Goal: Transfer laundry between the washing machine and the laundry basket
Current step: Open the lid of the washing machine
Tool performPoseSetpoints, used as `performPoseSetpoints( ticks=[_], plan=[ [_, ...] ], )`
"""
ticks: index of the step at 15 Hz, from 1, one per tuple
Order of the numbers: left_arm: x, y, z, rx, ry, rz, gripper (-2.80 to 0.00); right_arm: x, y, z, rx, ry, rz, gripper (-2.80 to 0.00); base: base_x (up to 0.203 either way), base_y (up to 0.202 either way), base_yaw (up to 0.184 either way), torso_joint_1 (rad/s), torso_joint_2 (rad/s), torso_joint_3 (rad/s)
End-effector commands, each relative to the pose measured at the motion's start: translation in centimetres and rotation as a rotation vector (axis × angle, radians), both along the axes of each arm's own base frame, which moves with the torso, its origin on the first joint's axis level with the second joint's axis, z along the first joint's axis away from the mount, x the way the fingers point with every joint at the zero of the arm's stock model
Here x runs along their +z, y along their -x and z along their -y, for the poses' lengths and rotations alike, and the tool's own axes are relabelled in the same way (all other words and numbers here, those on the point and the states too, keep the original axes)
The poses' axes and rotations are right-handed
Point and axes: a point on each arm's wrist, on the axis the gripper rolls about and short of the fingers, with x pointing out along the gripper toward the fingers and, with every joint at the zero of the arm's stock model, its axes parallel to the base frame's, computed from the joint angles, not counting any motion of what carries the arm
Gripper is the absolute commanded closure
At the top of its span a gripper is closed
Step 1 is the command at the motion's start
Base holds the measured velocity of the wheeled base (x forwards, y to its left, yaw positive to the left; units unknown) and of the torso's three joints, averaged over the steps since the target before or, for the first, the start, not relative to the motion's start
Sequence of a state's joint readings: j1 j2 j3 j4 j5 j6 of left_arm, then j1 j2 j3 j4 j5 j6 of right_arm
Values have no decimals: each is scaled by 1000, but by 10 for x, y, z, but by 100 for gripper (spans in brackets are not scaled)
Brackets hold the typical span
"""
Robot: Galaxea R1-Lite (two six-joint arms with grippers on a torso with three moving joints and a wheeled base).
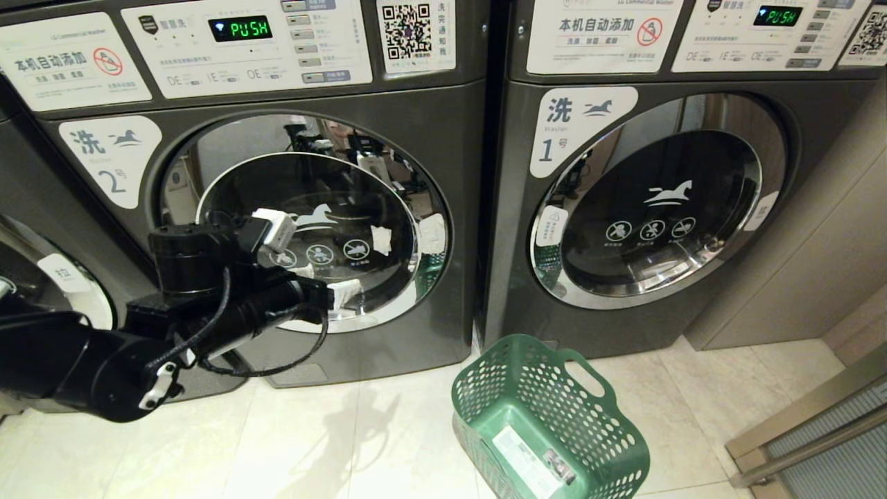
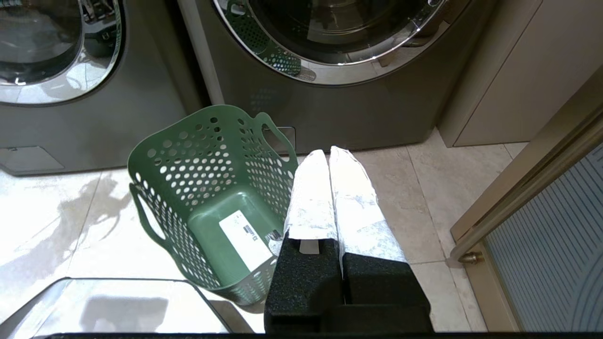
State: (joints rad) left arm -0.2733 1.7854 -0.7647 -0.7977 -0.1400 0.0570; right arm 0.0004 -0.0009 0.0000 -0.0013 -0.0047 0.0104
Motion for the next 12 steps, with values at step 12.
performPoseSetpoints(
  ticks=[12],
  plan=[
    [-38, 69, -30, 25, -16, -115, -280, 0, 0, 0, 1, 0, 1, 0, 119, 0, 1, 1, 1, 1]
  ],
)
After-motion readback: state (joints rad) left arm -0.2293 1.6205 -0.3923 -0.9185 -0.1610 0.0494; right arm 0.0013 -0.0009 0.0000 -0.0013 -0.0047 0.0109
